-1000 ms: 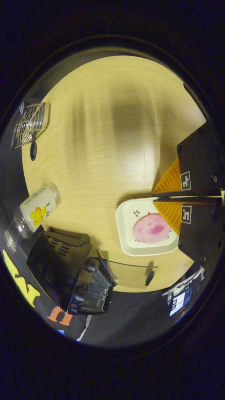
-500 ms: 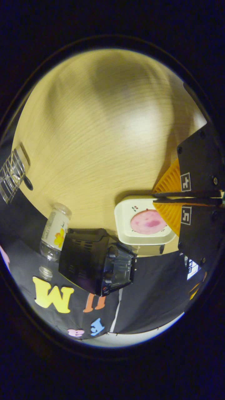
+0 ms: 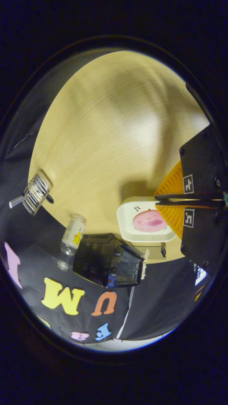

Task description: Open the electric oven with the left hand, put the food in, and close the electric oven.

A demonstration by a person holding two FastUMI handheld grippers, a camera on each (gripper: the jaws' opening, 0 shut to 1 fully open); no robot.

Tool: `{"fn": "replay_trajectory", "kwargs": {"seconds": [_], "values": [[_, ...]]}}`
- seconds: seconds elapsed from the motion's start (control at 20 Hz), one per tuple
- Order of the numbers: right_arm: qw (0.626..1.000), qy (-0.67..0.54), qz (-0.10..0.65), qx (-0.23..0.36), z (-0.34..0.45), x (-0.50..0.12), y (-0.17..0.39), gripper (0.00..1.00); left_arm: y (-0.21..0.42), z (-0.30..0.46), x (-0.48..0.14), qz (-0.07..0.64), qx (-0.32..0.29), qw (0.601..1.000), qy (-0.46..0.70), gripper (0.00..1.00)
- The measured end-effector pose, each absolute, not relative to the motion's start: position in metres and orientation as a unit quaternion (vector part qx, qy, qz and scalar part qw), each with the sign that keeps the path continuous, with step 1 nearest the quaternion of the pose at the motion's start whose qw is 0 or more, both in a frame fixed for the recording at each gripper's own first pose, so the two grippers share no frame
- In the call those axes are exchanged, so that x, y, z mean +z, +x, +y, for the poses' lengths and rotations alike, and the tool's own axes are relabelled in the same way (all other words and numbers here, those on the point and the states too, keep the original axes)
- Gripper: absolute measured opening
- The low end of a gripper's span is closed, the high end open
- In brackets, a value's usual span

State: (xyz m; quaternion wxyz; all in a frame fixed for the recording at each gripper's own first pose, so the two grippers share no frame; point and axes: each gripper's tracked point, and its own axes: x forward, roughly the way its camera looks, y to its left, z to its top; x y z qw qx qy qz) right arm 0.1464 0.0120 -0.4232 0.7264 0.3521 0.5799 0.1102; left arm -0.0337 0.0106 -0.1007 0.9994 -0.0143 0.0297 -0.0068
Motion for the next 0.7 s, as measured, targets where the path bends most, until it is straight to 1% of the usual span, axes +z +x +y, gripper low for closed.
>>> {"fn": "replay_trajectory", "kwargs": {"seconds": [0.15, 0.2, 0.3, 0.35, 0.55, 0.6, 0.7], "values": [[0.736, 0.339, 0.572, 0.125, 0.025, -0.396, 0.139, 0.02, -0.04, 0.015, -0.1, 0.02, -0.014, 1.0, -0.01, 0.96], [0.742, 0.33, 0.569, 0.129, 0.03, -0.388, 0.139, 0.05, -0.043, 0.019, -0.103, 0.02, -0.014, 1.0, -0.007, 0.95], [0.752, 0.314, 0.564, 0.136, 0.043, -0.371, 0.137, 0.05, -0.049, 0.027, -0.108, 0.021, -0.011, 1.0, 0.002, 0.95], [0.755, 0.309, 0.562, 0.141, 0.052, -0.364, 0.138, 0.02, -0.05, 0.03, -0.108, 0.02, -0.01, 1.0, 0.003, 0.94], [0.758, 0.288, 0.562, 0.162, 0.092, -0.342, 0.138, 0.02, -0.055, 0.041, -0.12, 0.028, -0.013, 0.999, -0.011, 0.94], [0.757, 0.284, 0.563, 0.168, 0.103, -0.338, 0.137, 0.04, -0.055, 0.045, -0.123, 0.032, -0.011, 0.999, -0.014, 0.94], [0.755, 0.276, 0.568, 0.175, 0.128, -0.336, 0.139, 0.02, -0.053, 0.058, -0.131, 0.04, 0.001, 0.999, -0.019, 0.94]]}}
